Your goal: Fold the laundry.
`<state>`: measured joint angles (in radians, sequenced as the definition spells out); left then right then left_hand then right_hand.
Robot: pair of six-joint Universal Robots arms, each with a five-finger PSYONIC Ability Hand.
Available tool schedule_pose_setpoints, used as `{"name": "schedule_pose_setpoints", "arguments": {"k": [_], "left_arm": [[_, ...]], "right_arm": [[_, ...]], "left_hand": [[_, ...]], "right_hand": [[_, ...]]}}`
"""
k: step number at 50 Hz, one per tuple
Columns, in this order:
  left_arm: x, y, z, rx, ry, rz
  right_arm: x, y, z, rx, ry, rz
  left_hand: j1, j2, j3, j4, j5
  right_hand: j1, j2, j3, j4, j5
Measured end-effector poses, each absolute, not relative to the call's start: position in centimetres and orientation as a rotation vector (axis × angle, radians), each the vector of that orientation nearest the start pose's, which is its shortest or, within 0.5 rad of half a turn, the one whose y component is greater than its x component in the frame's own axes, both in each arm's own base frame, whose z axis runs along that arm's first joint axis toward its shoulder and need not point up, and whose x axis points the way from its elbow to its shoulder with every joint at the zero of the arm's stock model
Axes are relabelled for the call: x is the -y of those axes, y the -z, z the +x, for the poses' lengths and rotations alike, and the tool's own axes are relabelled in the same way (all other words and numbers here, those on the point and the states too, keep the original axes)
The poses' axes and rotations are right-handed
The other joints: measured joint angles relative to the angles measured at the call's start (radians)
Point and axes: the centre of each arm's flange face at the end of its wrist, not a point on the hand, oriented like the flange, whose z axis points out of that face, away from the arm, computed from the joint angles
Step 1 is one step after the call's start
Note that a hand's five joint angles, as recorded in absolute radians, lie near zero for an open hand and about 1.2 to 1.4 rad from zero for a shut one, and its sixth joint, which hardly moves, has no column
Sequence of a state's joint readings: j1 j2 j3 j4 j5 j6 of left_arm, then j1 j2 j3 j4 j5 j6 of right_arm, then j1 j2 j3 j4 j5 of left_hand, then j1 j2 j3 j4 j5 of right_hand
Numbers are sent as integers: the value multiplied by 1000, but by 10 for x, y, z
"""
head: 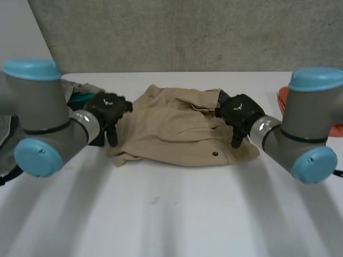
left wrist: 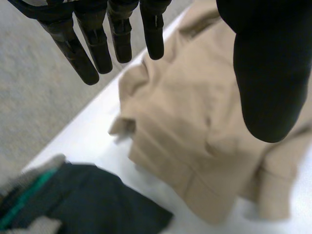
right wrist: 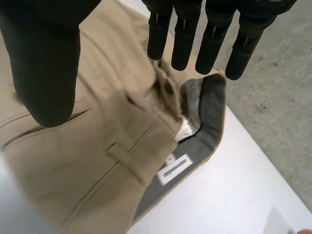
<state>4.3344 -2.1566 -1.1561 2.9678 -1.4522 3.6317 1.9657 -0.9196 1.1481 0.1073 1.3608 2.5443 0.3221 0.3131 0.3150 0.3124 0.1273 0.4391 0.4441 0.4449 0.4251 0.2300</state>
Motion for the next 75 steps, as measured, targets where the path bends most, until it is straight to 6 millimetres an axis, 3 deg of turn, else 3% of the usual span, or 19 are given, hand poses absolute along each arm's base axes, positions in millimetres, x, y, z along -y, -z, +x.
{"name": "schedule_pose_setpoints", "arguments": {"k": [8,19,28,33,34,35,36,41,45,50,52,54,55,57,62,67,72,75], "left_arm": [[341,-215,-293,-2257,1916,1215],[363,-170,-305,-2382,1728,1290],[372,-137,-313,-2358,1676,1349],[370,-127,-320,-2319,1673,1394],[370,-126,-322,-2307,1678,1401],[370,-126,-324,-2296,1685,1404],[370,-126,-325,-2285,1692,1407],[371,-138,-328,-2235,1744,1382],[369,-170,-327,-2191,1818,1324],[350,-249,-320,-2106,2001,1232],[336,-285,-316,-2057,2096,1203],[327,-305,-314,-2027,2150,1189],[314,-332,-310,-1979,2229,1167],[298,-361,-304,-1924,2313,1137],[260,-421,-286,-1804,2486,1038],[226,-462,-269,-1735,2611,951],[203,-483,-259,-1696,2694,915],[200,-485,-257,-1696,2709,911]], "right_arm": [[354,-179,314,-2091,1801,-1325],[381,-141,328,-2132,1696,-1294],[393,-117,334,-2115,1711,-1249],[395,-114,334,-2103,1729,-1243],[395,-114,334,-2101,1733,-1242],[395,-115,334,-2099,1735,-1242],[395,-116,334,-2098,1737,-1241],[393,-128,333,-2092,1751,-1237],[391,-151,328,-2084,1779,-1227],[385,-204,316,-2046,1867,-1199],[377,-241,308,-2010,1933,-1181],[372,-259,304,-1990,1967,-1172],[363,-286,299,-1958,2019,-1158],[351,-317,291,-1916,2084,-1140],[318,-387,271,-1797,2255,-1077],[287,-441,251,-1679,2401,-986],[267,-470,237,-1602,2462,-914],[264,-473,234,-1591,2455,-892]], "left_hand": [[-9,-6,-6,-4,-6],[89,91,87,91,105],[127,138,136,143,157],[441,426,423,428,430],[650,655,635,641,640],[650,655,635,641,640],[807,823,815,827,826],[815,877,868,881,865],[815,878,868,881,865],[815,878,868,881,865],[815,878,868,881,865],[815,878,869,881,865],[815,879,870,881,865],[815,880,870,881,865],[815,880,871,882,865],[815,880,871,882,865],[815,880,871,882,865],[815,880,871,882,865]], "right_hand": [[0,0,0,0,4],[122,115,114,135,161],[311,305,304,317,328],[587,636,631,652,656],[640,694,689,715,718],[649,717,712,744,744],[649,722,723,760,753],[649,722,725,764,755],[649,722,725,764,755],[649,722,730,764,755],[649,722,730,766,755],[650,722,730,767,755],[650,722,730,768,755],[650,722,730,769,755],[650,722,739,769,755],[650,722,741,769,755],[650,722,741,769,755],[650,722,742,769,762]]}}
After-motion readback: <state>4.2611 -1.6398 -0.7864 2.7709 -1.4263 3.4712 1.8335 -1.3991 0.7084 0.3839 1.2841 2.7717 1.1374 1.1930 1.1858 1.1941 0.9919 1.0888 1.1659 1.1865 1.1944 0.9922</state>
